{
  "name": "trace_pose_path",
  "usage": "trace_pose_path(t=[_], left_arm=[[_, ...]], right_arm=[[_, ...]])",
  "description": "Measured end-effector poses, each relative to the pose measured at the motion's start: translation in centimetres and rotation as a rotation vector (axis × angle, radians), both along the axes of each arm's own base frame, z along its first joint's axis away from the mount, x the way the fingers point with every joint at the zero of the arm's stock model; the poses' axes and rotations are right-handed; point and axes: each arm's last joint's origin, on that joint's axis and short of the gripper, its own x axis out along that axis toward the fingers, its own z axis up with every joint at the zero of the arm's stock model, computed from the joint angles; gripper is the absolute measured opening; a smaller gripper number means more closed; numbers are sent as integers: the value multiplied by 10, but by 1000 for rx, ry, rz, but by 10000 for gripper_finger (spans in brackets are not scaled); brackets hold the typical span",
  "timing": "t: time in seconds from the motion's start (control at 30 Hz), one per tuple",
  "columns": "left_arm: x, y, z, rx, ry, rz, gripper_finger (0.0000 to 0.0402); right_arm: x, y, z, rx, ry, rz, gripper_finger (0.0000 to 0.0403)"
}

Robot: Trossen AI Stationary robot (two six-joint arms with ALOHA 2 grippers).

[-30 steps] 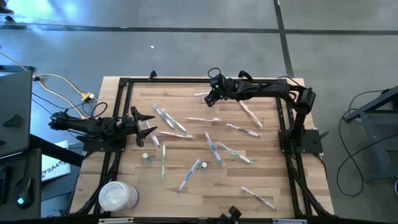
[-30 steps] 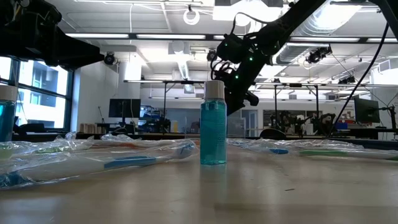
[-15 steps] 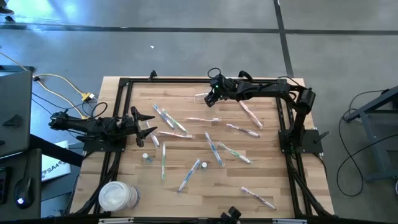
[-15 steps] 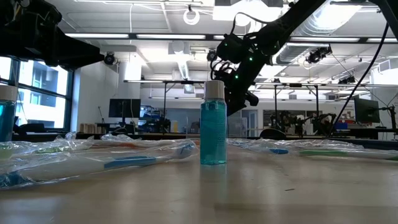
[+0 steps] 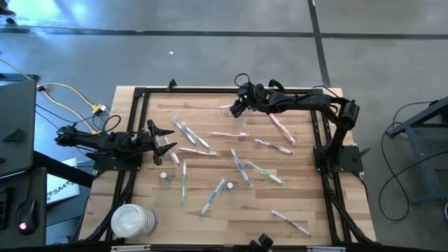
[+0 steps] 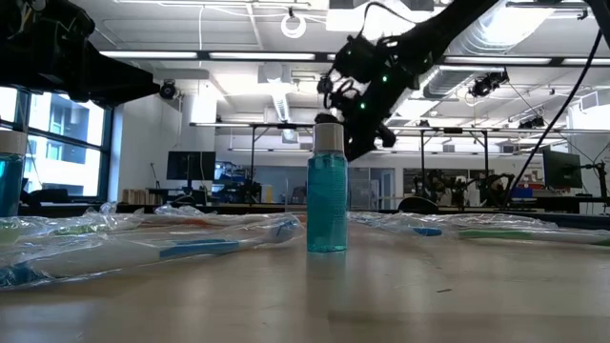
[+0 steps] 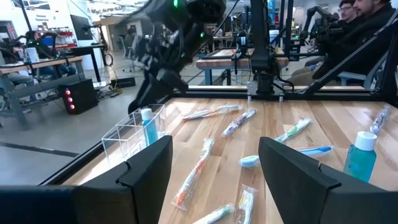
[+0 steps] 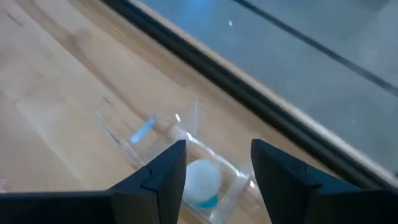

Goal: Pick & Place toothbrushing station
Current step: Put the top blue mouthwash into the transparent organizer, then put the top right violet toothbrush into the transparent organizer

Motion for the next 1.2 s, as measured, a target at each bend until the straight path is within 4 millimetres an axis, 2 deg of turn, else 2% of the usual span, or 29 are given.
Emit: trace_pose_path(t=[0.17, 0.33, 0.47, 0.6, 0.77, 0.93, 1.1, 1.2], left_arm=[[0, 0, 0, 0, 1, 0, 239], [0, 0, 0, 0, 2, 0, 239], [0, 0, 0, 1, 4, 0, 239], [0, 0, -1, 0, 5, 0, 239], [0, 0, -1, 1, 6, 0, 239], [0, 0, -1, -5, 4, -1, 239], [0, 0, -1, -23, -1, -2, 239], [0, 0, -1, -23, -1, -2, 239]], right_arm=[[-3, 19, 30, -56, -47, 63, 176], [-12, 44, 58, -128, -30, 122, 204], [-36, 62, 77, -170, 79, 49, 227], [-67, 72, 87, -83, 163, -3, 238], [-100, 83, 83, 112, 306, -67, 237], [-116, 89, 73, 235, 422, -154, 230], [-114, 104, 49, 380, 460, 35, 222], [-112, 114, 32, 393, 476, 140, 218]])
